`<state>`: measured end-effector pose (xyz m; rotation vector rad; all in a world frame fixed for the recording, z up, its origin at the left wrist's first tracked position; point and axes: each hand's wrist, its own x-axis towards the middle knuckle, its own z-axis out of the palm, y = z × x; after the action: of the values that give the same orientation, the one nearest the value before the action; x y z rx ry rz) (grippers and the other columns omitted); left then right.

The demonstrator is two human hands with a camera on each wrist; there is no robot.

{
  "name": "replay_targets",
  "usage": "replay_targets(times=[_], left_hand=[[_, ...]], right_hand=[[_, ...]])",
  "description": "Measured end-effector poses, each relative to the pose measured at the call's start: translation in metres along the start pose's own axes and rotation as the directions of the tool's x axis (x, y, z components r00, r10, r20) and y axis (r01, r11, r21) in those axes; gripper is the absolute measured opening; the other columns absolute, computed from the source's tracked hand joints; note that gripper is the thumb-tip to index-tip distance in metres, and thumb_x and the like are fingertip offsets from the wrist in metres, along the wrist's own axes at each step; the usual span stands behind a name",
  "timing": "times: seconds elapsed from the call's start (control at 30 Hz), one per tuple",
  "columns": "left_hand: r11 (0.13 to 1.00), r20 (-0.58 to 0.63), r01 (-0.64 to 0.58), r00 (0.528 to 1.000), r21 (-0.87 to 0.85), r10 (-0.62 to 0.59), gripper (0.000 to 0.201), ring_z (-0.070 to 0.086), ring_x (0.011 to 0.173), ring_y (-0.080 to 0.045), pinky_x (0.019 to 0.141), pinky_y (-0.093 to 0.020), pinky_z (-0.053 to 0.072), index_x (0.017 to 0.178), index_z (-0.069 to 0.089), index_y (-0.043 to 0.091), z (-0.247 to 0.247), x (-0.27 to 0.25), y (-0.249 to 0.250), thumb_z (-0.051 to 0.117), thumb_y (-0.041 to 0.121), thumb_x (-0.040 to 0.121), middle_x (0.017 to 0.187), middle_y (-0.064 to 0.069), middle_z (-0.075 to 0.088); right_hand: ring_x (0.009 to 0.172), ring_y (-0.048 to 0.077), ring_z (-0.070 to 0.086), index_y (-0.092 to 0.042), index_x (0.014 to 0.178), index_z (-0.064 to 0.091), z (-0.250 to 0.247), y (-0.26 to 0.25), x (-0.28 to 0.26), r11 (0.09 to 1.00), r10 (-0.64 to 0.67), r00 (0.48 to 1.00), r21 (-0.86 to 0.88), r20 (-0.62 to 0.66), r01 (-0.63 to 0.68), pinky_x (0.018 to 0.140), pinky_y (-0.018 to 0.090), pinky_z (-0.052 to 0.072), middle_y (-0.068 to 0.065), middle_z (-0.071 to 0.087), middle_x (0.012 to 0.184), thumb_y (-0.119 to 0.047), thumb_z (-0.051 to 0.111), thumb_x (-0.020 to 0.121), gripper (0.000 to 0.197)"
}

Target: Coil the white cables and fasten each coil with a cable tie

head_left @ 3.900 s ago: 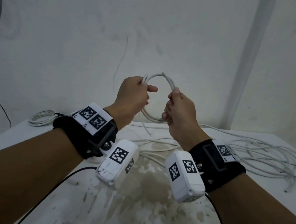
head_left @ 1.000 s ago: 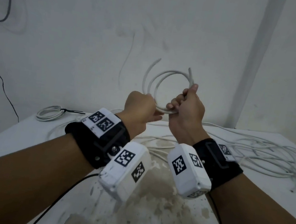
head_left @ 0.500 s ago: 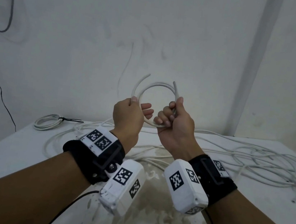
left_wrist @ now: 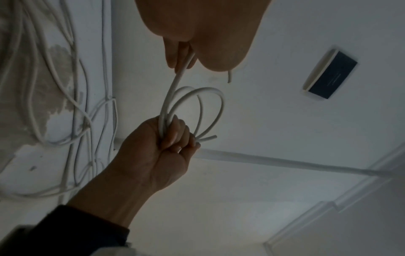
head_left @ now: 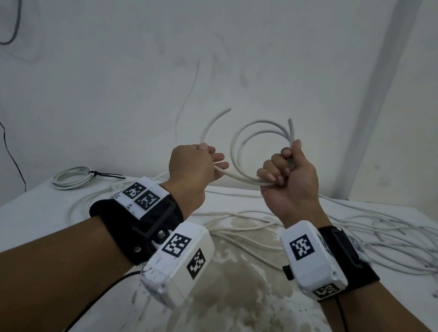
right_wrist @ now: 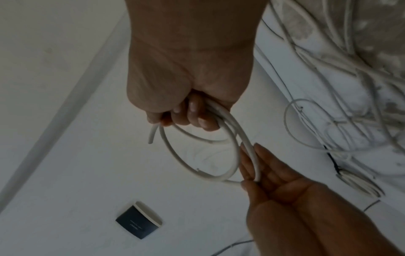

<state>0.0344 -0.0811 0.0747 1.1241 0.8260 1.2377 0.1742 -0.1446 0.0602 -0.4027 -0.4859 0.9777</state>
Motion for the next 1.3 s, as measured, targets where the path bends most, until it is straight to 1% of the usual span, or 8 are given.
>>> replay_targets(times=[0.27, 0.37, 0.5, 0.67, 0.9, 1.07, 1.23, 1.3], left_hand=[[0.959, 0.073, -0.182, 0.983, 0.218, 0.17, 0.029, 0.069, 0.096, -0.032, 0.088, -0.05, 0.055, 0.072, 0.067, 0.027, 0.015, -0.006, 0.007, 0.053, 0.025, 0.097, 0.082, -0.001, 0.069], [0.956, 0.057, -0.202, 0.979, 0.215, 0.194, 0.033, 0.071, 0.087, -0.027, 0.085, -0.048, 0.058, 0.071, 0.065, 0.025, 0.014, -0.006, 0.006, 0.05, 0.022, 0.1, 0.084, -0.005, 0.073], [0.944, 0.068, -0.23, 0.973, 0.236, 0.22, 0.026, 0.058, 0.061, -0.015, 0.071, -0.036, 0.053, 0.097, 0.069, 0.016, 0.011, -0.004, -0.001, 0.045, 0.024, 0.103, 0.076, 0.001, 0.07], [0.898, 0.092, -0.344, 0.939, 0.273, 0.332, 0.029, 0.05, 0.064, -0.016, 0.067, -0.039, 0.046, 0.086, 0.068, 0.027, 0.008, -0.003, -0.006, 0.045, 0.027, 0.103, 0.068, 0.006, 0.059], [0.829, 0.167, -0.447, 0.894, 0.336, 0.415, 0.029, 0.051, 0.058, -0.014, 0.066, -0.043, 0.05, 0.092, 0.071, 0.022, -0.001, 0.001, -0.008, 0.045, 0.029, 0.103, 0.062, 0.01, 0.059], [0.867, 0.195, -0.398, 0.915, 0.3, 0.353, 0.028, 0.046, 0.041, -0.01, 0.057, -0.036, 0.051, 0.089, 0.069, 0.025, -0.003, -0.001, -0.01, 0.046, 0.024, 0.104, 0.066, 0.004, 0.058], [0.864, 0.218, -0.365, 0.927, 0.347, 0.304, 0.037, 0.037, 0.05, -0.016, 0.054, -0.034, 0.04, 0.094, 0.065, -0.003, -0.002, 0.005, -0.01, 0.045, 0.026, 0.104, 0.064, -0.001, 0.047], [0.891, 0.254, -0.329, 0.933, 0.313, 0.255, 0.036, 0.033, 0.047, -0.014, 0.049, -0.028, 0.038, 0.087, 0.064, -0.003, -0.004, 0.007, -0.005, 0.047, 0.024, 0.103, 0.06, 0.0, 0.041]], right_hand=[[0.038, 0.008, 0.016, -0.016, 0.068, 0.044, -0.004, 0.021, -0.011, 0.99, 0.035, 0.999, -0.138, 0.033, -0.03, 0.037, 0.021, 0.02, -0.005, 0.019, 0.051, -0.04, 0.045, 0.103, 0.042], [0.038, 0.008, 0.016, -0.016, 0.068, 0.044, -0.001, 0.024, -0.013, 0.99, 0.039, 0.998, -0.137, 0.054, -0.032, 0.037, 0.021, 0.021, -0.005, 0.019, 0.05, -0.04, 0.045, 0.103, 0.042], [0.038, 0.008, 0.017, -0.016, 0.069, 0.045, 0.002, 0.027, -0.016, 0.988, 0.081, 0.99, -0.142, 0.119, -0.063, 0.037, 0.02, 0.022, -0.005, 0.019, 0.049, -0.04, 0.045, 0.102, 0.041], [0.038, 0.007, 0.02, -0.015, 0.073, 0.051, 0.001, 0.021, -0.012, 0.986, 0.098, 0.992, -0.14, 0.085, -0.086, 0.039, 0.02, 0.029, -0.006, 0.023, 0.048, -0.039, 0.047, 0.102, 0.038], [0.039, 0.009, 0.025, -0.015, 0.071, 0.051, 0.003, 0.004, -0.008, 0.956, 0.203, 0.976, -0.232, 0.076, -0.18, 0.045, 0.022, 0.036, -0.006, 0.027, 0.048, -0.037, 0.05, 0.101, 0.037], [0.04, 0.01, 0.022, -0.015, 0.07, 0.049, 0.001, 0.005, -0.007, 0.933, 0.203, 0.979, -0.307, 0.022, -0.187, 0.043, 0.022, 0.033, -0.006, 0.023, 0.051, -0.037, 0.051, 0.101, 0.038], [0.04, 0.011, 0.02, -0.015, 0.071, 0.047, 0.004, 0.017, -0.009, 0.909, 0.172, 0.985, -0.386, -0.005, -0.16, 0.039, 0.022, 0.03, -0.005, 0.023, 0.051, -0.035, 0.05, 0.102, 0.037], [0.04, 0.011, 0.021, -0.015, 0.071, 0.048, 0.004, 0.016, -0.009, 0.908, 0.185, 0.983, -0.385, 0.011, -0.166, 0.042, 0.023, 0.034, -0.005, 0.024, 0.051, -0.035, 0.05, 0.103, 0.037]])
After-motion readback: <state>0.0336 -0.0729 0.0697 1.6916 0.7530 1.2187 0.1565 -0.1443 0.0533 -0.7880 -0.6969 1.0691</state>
